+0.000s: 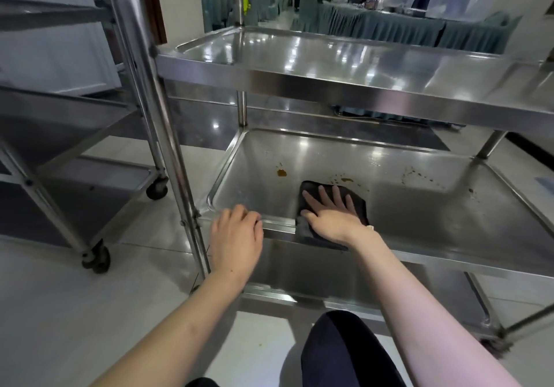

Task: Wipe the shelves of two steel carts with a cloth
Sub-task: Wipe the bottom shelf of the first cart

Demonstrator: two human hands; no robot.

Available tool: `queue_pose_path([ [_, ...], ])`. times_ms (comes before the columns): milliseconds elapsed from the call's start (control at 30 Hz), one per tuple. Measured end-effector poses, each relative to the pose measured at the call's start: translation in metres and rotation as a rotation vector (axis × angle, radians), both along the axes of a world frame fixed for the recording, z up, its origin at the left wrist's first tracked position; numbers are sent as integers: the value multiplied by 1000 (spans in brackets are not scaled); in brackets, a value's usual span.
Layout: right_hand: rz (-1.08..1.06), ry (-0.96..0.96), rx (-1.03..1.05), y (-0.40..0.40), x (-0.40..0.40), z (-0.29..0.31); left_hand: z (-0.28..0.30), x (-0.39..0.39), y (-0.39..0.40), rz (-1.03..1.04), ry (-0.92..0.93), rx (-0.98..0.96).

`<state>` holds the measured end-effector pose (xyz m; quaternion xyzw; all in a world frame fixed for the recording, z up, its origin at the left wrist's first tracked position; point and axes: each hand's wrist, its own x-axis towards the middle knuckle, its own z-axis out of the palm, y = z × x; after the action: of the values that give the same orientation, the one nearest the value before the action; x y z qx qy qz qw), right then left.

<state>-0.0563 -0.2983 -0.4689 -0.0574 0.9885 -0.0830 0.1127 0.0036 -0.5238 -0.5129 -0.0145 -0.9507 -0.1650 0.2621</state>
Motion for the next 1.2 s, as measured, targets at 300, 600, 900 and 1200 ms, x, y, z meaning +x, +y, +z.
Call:
queue_pose_path([
  [300,-3,-33,-34,-55,-35,7,1,-7,-18,-68,20,21],
  [600,-31,54,98,10,-20,12,-7,-7,-37,-15,109,50],
  [900,22,103,80,-19,-92,-14,-17,-9,-34,-1,217,-4],
  [1200,191,120,48,-124,-150,-11,-25,-8,-46,-78,184,-66],
])
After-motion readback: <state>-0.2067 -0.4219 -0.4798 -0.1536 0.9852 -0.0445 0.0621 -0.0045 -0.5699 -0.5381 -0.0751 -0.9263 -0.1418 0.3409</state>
